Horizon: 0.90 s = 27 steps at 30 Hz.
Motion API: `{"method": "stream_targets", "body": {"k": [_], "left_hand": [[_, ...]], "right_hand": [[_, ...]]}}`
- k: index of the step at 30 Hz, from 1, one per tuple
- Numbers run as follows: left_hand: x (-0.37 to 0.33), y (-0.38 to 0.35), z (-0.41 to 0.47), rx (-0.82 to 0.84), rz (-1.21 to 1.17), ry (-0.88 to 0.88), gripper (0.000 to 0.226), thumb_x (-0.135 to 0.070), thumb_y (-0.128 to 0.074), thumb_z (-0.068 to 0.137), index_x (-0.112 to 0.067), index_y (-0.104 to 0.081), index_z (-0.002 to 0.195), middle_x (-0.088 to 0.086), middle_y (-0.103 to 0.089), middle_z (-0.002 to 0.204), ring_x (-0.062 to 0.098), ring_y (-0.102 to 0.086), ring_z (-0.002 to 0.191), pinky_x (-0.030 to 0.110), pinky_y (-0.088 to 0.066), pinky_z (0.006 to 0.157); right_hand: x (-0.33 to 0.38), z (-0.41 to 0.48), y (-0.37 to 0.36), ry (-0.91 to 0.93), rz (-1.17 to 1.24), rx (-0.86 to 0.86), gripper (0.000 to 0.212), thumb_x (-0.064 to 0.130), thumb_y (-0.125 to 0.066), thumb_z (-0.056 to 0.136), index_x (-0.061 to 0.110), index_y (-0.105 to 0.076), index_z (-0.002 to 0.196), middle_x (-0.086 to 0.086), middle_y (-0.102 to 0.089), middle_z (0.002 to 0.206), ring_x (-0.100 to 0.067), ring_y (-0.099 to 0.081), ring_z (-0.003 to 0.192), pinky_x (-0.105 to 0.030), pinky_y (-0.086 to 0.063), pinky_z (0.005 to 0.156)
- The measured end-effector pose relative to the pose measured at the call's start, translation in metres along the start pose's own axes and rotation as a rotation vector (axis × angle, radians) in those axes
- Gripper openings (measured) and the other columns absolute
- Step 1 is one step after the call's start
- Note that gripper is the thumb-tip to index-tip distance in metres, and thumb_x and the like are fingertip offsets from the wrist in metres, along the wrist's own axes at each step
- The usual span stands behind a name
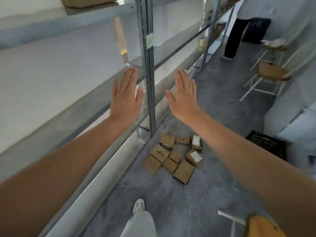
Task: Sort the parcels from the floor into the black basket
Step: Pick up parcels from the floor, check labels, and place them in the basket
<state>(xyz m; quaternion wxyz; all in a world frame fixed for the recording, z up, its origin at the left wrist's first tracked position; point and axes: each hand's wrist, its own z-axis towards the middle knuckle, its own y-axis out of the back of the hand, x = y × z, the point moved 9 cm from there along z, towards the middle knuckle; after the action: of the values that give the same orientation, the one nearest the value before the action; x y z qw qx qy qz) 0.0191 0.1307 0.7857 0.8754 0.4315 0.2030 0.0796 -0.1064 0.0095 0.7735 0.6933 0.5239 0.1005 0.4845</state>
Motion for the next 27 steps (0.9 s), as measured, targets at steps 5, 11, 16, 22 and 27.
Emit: {"method": "stream_targets", "body": {"k": [5,11,16,22,27], "left_hand": [[0.04,-0.07,0.046,0.107,-0.082,-0.041,0.054,-0.029,-0.028,0.106,-0.013,-0.018,0.156,0.002,-0.017,0.164,0.015,-0.009,0.152,0.043,-0.005,0.124],[0.115,-0.143,0.071,0.284,-0.134,-0.013,0.054,-0.029,-0.029,0.105,-0.01,-0.023,0.155,0.005,-0.023,0.162,0.018,-0.016,0.151,0.045,-0.01,0.123],[0.136,-0.226,0.049,0.528,-0.067,-0.072,0.052,-0.029,-0.026,0.106,-0.009,-0.025,0.154,0.007,-0.023,0.162,0.02,-0.009,0.152,0.044,-0.004,0.124],[0.167,-0.35,-0.061,0.797,0.002,-0.127,0.062,-0.037,-0.017,0.098,-0.004,-0.049,0.14,0.011,-0.051,0.144,0.027,-0.033,0.145,0.045,-0.018,0.118],[0.241,-0.47,-0.132,0.976,0.079,0.05,0.055,-0.035,-0.027,0.098,-0.004,-0.052,0.136,0.012,-0.054,0.141,0.029,-0.037,0.142,0.049,-0.023,0.117]], "right_hand": [[-0.037,0.03,-0.06,-0.154,-0.008,0.048,0.063,0.025,-0.039,0.103,0.007,-0.012,0.156,-0.006,-0.01,0.164,-0.019,0.0,0.152,-0.042,0.001,0.124],[-0.051,0.051,-0.133,-0.333,0.07,0.119,0.06,0.024,-0.037,0.103,0.01,-0.014,0.157,-0.004,-0.013,0.164,-0.018,-0.002,0.152,-0.042,-0.002,0.124],[-0.083,0.038,-0.194,-0.466,0.151,0.173,0.055,0.016,-0.039,0.101,0.013,-0.024,0.154,-0.003,-0.024,0.161,-0.016,-0.011,0.151,-0.043,-0.011,0.123],[-0.153,-0.019,-0.319,-0.678,0.204,0.366,0.053,0.015,-0.039,0.101,0.011,-0.029,0.153,-0.008,-0.028,0.159,-0.02,-0.017,0.149,-0.039,-0.017,0.122],[-0.233,-0.096,-0.449,-0.915,0.301,0.509,0.034,0.008,-0.04,0.098,0.003,-0.049,0.13,-0.01,-0.049,0.123,-0.027,-0.047,0.118,-0.03,-0.038,0.091]]}}
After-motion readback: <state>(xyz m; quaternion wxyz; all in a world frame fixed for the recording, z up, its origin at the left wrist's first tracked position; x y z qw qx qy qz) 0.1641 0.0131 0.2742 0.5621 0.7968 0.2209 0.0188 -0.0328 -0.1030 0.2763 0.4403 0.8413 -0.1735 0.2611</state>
